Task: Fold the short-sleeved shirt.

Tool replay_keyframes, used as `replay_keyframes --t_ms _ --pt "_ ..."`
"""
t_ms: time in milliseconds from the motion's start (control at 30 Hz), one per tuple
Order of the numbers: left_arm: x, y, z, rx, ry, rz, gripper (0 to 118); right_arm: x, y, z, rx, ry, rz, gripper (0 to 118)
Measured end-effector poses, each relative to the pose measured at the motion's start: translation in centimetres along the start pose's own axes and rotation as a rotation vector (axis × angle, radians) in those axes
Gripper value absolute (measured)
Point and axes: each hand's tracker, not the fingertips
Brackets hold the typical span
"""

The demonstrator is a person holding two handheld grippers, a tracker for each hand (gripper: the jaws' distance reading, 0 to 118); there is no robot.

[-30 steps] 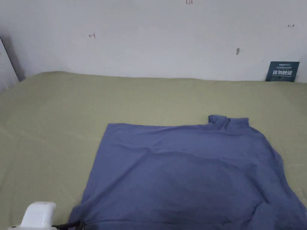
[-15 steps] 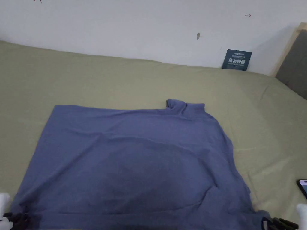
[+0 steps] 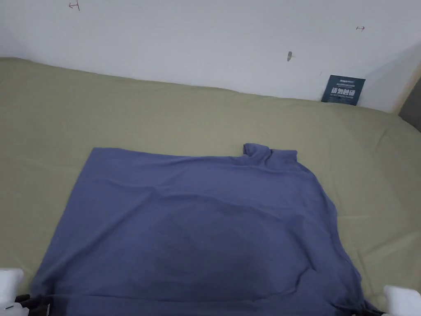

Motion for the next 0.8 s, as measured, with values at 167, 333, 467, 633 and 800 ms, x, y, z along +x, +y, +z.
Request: replay_keyframes --t_ms 167,333,467,633,800 --pt "0.9 0.5 2.2 0.076 0.004 -0.001 10 -2.6 0.2 3.6 0.141 -0.044 0.087 6" --pt "0.7 2.3 2.7 0.089 -0.011 0.009 10 -2.6 3.0 5.6 0.151 -0.020 0.060 6" --pt "0.6 5.4 2.2 0.082 -0.030 0.013 10 -2.3 6.6 5.2 0.182 0.005 0.072 6" --pt "0.0 11.0 -0.3 0.072 -0.036 -0.034 10 -2.4 12.3 1.9 0.180 0.015 0.137 6" --pt "0.4 17.8 -3.5 0.022 -0.050 -0.036 10 -2.2 17.1 -3.0 0.144 0.027 0.154 6"
